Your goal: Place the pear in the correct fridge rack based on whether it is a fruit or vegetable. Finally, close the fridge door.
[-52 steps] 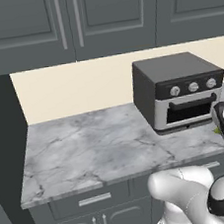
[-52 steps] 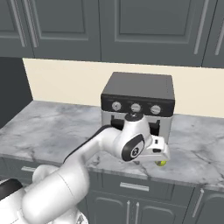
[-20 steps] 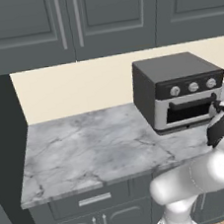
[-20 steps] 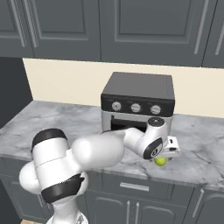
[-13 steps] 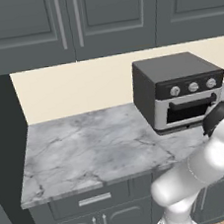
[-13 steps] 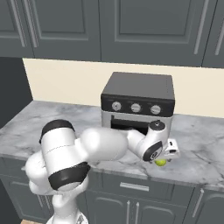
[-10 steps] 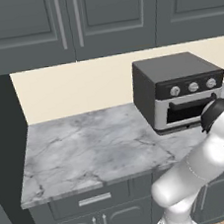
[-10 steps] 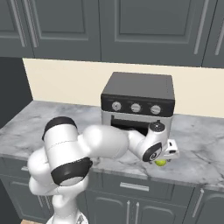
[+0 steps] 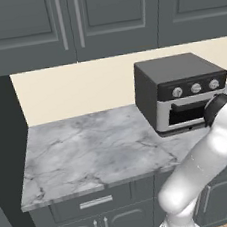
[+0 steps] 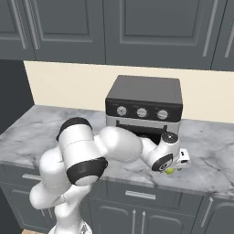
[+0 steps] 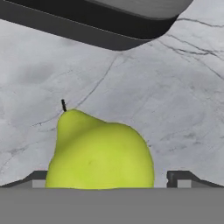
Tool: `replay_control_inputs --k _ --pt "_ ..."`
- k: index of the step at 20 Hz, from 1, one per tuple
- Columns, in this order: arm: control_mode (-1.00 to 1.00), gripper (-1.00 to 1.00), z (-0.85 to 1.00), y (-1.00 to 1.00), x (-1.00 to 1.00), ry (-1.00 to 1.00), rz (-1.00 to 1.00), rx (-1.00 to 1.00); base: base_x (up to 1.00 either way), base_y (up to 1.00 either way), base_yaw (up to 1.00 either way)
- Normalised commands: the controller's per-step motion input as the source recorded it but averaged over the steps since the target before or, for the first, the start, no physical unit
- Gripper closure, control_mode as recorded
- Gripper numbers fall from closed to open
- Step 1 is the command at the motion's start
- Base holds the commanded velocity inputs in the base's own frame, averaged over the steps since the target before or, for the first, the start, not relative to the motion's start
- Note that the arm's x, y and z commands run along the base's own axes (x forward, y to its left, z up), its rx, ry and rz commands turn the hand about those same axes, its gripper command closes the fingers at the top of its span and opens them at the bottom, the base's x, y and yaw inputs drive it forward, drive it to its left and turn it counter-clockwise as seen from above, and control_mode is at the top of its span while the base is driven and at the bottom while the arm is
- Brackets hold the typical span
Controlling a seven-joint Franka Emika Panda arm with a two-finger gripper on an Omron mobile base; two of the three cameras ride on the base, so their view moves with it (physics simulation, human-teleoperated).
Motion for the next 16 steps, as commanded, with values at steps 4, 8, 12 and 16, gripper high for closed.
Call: replay_control_inputs --k 4,8,12,16 --pt "-1.0 1.0 -0.11 -0.21 0.2 0.0 0.02 0.05 0.0 0.0 0.0" --pt "-1.0 1.0 -0.27 -0.01 0.09 0.0 0.03 0.0 0.0 0.0 0.0" --pt "-1.0 1.0 -0.09 0.0 0.02 0.0 0.0 0.0 0.0 0.0 0.0" --pt "-1.0 1.0 -0.38 0.08 -0.08 -0.02 0.01 0.0 0.0 0.0 0.0"
